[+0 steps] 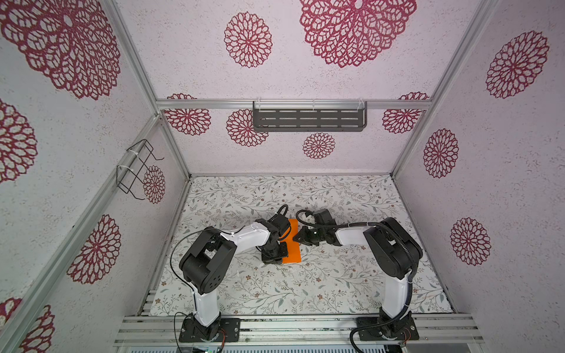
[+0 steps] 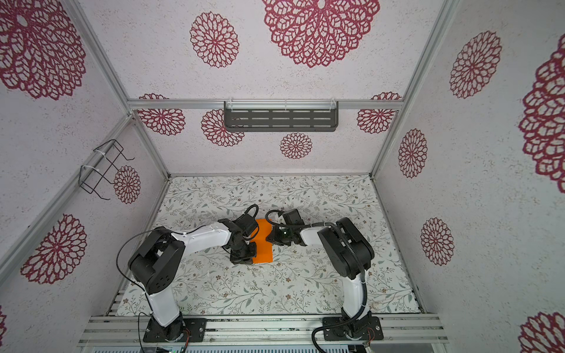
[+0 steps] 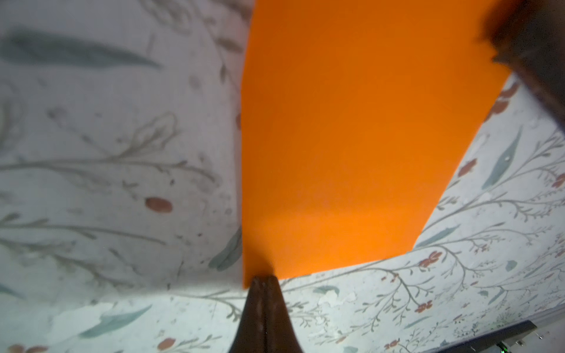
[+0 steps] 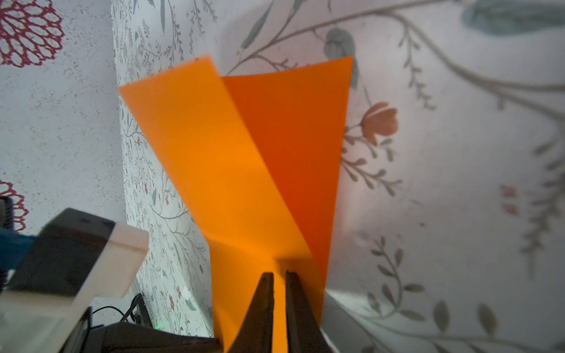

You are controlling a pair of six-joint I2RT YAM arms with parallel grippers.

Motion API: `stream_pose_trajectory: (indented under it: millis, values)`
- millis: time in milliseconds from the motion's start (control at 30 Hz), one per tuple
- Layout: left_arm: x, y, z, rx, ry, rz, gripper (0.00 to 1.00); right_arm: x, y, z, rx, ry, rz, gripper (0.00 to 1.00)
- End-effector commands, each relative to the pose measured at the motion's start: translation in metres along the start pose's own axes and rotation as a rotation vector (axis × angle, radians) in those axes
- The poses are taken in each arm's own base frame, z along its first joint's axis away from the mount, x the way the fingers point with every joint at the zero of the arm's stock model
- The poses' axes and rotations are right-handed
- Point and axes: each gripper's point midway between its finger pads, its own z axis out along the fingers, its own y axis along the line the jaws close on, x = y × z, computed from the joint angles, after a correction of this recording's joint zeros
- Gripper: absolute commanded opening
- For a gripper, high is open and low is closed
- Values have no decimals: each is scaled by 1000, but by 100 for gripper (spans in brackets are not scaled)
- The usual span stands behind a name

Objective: Fold a paper plane with a square sheet of paper (pick it up from the middle)

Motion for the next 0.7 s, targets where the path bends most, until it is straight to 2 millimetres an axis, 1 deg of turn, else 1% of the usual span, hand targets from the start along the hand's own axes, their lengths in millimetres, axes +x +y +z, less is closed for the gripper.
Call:
stream_pose_trajectory:
  millis: [0, 133, 200, 267, 400, 667]
  values:
    - [1, -1, -10, 7, 1, -14, 1, 55, -87, 4, 290, 127, 156, 15]
    - [-27, -19, -35, 110, -81, -2, 2, 55, -87, 4, 289, 127, 157, 15]
    - [-41, -25, -42, 170, -112, -15, 2, 55, -87, 4, 289, 127, 162, 15]
    - [-52, -28, -43, 216, -122, -23, 2, 54, -87, 4, 287, 126, 163, 15]
    - [-73, -27, -40, 252, -124, -43, 2, 55, -87, 3, 282, 131, 166, 15]
    - [-110, -24, -37, 224, -166, -17, 2, 53, -86, 1, 282, 129, 162, 15]
